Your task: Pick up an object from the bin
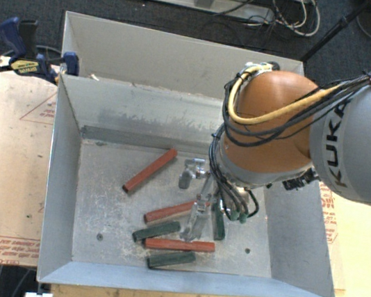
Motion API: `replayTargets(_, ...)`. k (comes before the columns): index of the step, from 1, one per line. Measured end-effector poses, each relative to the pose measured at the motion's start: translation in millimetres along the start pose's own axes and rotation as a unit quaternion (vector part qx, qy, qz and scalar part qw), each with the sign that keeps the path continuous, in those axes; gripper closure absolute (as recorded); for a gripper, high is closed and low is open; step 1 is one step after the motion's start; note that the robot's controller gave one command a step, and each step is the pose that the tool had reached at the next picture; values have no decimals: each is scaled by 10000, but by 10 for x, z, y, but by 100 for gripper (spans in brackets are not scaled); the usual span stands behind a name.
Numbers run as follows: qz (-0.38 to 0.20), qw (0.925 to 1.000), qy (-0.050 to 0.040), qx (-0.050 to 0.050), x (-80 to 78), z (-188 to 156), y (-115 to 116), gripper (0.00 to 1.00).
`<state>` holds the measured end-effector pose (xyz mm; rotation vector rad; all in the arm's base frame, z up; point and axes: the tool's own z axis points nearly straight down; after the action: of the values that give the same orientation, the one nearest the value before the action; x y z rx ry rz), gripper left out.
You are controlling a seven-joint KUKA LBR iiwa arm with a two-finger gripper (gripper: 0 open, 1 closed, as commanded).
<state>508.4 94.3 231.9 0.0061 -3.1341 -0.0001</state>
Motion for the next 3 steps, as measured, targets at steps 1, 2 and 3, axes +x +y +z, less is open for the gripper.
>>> replayTargets(1,18,10000,-39,-5,-16,-40,-7,0)
replayTargets(2,-75,9999,-66,-9,57,588,-170,0)
replayTargets(3,-545,9985,-64,-3,91,1488,-421,0)
